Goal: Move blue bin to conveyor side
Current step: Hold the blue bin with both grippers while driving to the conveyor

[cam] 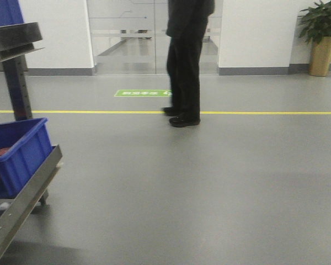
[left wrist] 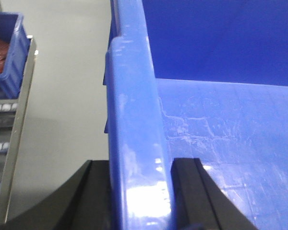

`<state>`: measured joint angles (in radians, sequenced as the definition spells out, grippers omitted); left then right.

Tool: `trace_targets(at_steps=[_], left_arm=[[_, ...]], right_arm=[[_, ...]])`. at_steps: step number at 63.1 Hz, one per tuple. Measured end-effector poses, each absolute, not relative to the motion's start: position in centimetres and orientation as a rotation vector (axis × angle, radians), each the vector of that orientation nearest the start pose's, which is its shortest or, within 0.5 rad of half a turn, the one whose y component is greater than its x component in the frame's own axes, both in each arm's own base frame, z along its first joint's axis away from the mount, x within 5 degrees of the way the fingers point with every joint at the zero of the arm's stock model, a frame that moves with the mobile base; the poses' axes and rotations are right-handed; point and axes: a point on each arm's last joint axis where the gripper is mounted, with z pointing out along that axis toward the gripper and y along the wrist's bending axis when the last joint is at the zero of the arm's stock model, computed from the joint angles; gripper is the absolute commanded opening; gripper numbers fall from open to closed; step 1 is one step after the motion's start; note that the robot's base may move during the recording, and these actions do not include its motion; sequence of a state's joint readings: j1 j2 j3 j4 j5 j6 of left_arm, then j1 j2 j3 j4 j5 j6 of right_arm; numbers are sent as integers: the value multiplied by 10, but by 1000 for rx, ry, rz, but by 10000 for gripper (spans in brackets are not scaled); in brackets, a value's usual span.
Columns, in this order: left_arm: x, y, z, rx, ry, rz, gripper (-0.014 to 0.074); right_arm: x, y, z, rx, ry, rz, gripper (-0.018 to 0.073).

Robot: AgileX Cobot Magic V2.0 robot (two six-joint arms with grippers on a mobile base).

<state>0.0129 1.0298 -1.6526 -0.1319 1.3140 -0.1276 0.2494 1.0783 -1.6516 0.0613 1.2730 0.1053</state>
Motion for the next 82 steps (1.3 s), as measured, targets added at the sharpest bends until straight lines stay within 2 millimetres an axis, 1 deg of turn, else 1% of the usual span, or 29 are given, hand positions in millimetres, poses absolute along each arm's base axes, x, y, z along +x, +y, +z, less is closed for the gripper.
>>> trace_targets(at_steps=[82], left_arm=[[138, -10, 514, -119, 2173, -222, -20]], right_arm=[[154, 44, 510, -170, 2179, 272, -81]])
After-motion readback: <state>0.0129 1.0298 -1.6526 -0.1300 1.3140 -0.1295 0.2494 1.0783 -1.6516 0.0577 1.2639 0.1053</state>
